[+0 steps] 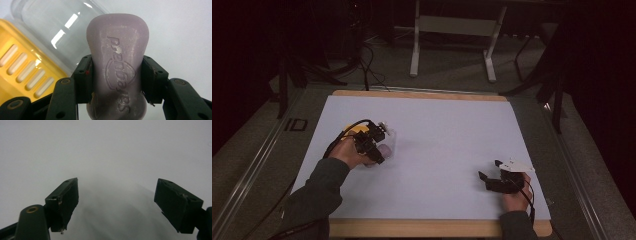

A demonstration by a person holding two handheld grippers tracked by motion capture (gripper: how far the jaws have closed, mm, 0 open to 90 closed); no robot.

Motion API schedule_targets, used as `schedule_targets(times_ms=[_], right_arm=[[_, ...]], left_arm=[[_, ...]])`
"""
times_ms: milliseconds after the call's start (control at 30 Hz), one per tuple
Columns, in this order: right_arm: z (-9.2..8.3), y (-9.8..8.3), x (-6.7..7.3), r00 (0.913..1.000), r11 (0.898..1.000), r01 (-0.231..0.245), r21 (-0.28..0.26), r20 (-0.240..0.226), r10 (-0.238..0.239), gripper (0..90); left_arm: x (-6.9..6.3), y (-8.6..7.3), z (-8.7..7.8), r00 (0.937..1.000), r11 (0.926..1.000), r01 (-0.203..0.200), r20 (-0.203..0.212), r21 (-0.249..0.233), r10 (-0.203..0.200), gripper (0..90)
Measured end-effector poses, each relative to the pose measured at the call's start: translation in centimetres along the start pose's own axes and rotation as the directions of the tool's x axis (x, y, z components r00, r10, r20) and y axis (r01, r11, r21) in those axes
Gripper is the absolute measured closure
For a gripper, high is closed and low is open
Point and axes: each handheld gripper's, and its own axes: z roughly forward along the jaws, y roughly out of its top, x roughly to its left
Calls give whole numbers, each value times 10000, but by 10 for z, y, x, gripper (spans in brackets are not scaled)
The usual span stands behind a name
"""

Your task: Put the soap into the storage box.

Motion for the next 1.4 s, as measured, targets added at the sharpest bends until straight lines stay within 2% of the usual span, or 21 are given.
schedule_targets(times_ms=[600, 800, 1400], right_arm=[[0, 0, 0, 10000, 10000, 7, 3, 0, -7, 194], [0, 0, 0, 10000, 10000, 5, 3, 6, -5, 194], [0, 0, 0, 10000, 10000, 16, -9, 20, -16, 194]], left_arm=[[18, -2, -9, 9978, 9975, 659, -76, -249, -661, 499], [25, -3, -9, 9948, 9944, 1020, -44, -293, -1022, 499], [43, -4, -12, 9856, 9848, 1679, -146, -440, -1686, 499]])
